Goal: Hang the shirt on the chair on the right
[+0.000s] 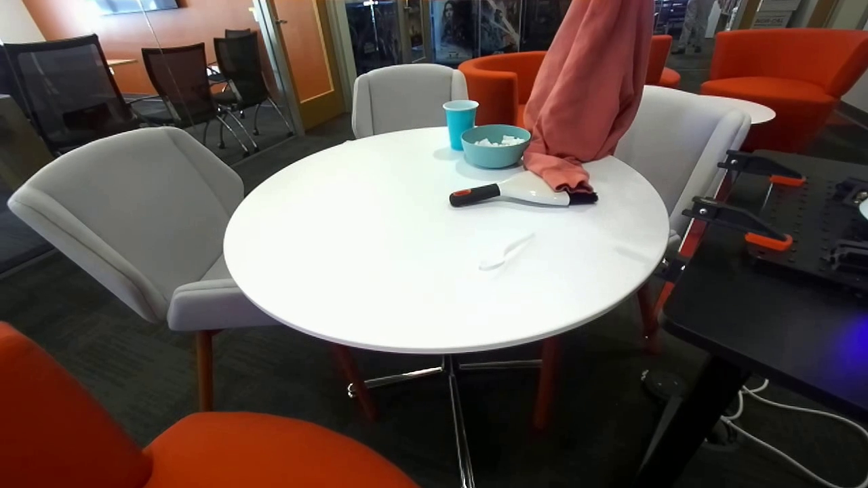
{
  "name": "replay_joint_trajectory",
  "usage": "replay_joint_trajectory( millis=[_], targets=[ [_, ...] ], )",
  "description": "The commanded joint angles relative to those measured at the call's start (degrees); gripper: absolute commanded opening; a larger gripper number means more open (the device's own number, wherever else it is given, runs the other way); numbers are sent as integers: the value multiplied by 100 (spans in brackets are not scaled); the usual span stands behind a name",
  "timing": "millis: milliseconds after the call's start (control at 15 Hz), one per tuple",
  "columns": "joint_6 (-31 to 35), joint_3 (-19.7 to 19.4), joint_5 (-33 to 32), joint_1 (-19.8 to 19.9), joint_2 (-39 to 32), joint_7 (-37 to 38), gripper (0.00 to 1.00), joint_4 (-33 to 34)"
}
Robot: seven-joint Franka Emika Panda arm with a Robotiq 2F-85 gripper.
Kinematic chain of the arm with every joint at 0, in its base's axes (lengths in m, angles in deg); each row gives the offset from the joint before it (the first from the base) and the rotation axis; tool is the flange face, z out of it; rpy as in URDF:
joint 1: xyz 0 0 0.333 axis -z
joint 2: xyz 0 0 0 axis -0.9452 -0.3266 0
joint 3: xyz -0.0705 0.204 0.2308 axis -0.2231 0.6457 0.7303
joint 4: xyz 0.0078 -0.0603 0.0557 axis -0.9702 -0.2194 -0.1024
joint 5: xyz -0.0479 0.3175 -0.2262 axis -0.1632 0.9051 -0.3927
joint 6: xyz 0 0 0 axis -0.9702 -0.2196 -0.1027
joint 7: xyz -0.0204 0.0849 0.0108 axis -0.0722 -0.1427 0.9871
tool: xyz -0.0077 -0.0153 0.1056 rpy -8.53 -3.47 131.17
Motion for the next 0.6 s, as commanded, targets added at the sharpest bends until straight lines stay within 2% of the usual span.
replay_joint_trajectory(
  millis=[0,133,400,467,533],
  targets=[
    [-905,-177,300,353,-803,120,2,1076],
    [-1112,-248,276,555,-1162,273,2,1531],
    [-843,-279,138,844,-1701,582,2,2251],
    [-694,-263,29,820,-1706,616,2,2257],
    [-850,-194,98,879,-1527,348,9,1890]
  ],
)
